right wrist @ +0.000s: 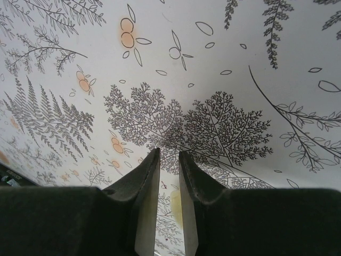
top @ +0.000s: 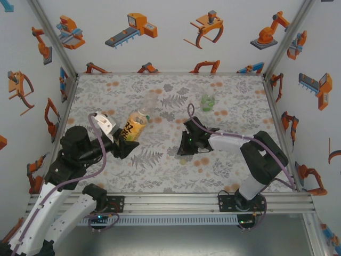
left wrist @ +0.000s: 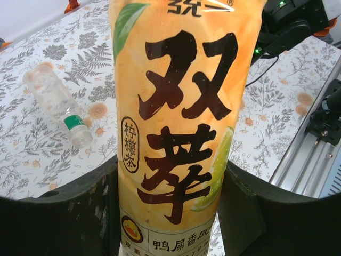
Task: Screw on the bottle caps
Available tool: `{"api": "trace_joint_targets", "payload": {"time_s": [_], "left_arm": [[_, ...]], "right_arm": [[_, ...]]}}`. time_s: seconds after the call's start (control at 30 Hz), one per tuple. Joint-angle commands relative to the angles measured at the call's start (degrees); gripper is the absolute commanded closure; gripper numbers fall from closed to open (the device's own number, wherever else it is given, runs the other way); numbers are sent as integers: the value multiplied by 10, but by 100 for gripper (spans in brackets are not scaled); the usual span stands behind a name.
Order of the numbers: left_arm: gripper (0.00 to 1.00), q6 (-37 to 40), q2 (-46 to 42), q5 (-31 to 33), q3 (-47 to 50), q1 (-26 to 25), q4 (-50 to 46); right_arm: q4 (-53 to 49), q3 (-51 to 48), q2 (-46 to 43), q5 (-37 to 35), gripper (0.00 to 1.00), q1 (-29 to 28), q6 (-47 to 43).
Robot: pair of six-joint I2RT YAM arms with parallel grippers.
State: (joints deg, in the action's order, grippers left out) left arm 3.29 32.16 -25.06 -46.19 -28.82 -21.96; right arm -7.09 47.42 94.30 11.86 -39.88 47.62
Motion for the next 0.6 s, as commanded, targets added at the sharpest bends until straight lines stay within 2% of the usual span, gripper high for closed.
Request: {"api": "trace_joint_targets", "payload": {"time_s": [0.0, 0.3, 0.57], "left_arm": [[100, -6, -6, 2, -23, 3, -7], [100, -5, -12, 6, -21, 3, -12], [100, -7, -12, 6, -18, 3, -6]], "right_arm": [[-20, 9, 0, -17, 74, 5, -26], [-186, 83, -50, -54, 67, 1, -125], [-264, 108, -57, -97, 58, -54, -78]]}}
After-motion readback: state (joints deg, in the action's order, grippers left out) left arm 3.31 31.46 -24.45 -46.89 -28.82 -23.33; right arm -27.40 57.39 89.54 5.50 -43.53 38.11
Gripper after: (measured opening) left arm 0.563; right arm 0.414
